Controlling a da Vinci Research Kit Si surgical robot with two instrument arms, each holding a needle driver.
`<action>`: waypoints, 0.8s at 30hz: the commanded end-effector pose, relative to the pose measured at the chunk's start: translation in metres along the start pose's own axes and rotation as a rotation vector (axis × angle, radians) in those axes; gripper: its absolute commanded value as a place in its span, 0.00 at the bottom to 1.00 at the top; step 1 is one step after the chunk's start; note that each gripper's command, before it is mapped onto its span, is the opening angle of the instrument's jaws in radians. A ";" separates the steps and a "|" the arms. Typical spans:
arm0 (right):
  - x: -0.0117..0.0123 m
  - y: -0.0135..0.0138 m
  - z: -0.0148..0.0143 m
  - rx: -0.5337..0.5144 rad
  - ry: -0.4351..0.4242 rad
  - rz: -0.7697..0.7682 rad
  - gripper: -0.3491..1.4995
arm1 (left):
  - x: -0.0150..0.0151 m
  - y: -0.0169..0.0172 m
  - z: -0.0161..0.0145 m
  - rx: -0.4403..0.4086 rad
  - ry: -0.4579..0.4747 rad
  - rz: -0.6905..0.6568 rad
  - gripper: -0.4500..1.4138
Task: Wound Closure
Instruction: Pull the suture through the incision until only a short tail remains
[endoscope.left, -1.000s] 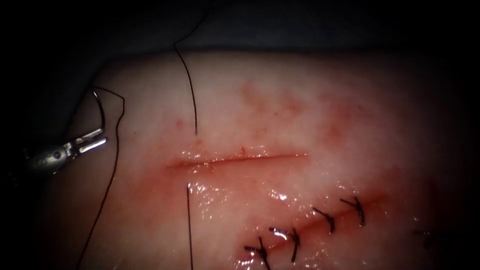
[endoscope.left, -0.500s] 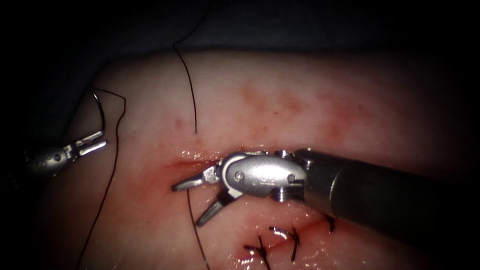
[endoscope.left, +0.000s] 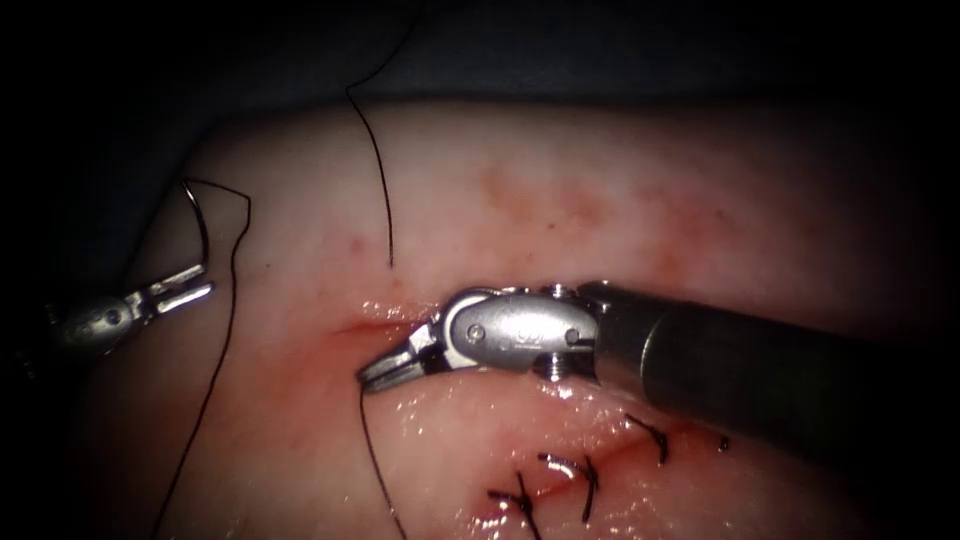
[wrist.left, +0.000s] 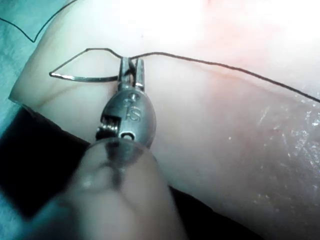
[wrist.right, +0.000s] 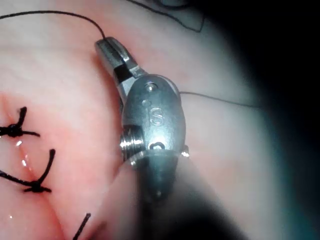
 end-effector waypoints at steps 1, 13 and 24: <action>0.0011 0.0001 0.0008 0.043 -0.014 0.000 0.00 | -0.0002 -0.0002 0.0009 0.001 0.003 0.000 0.00; 0.0081 -0.0118 0.0014 0.166 -0.007 -0.030 0.00 | -0.0003 -0.0002 0.0011 0.001 0.003 0.000 0.00; 0.0104 -0.0160 0.0027 0.217 0.027 -0.020 0.03 | -0.0003 0.0000 0.0014 -0.002 0.005 0.001 0.00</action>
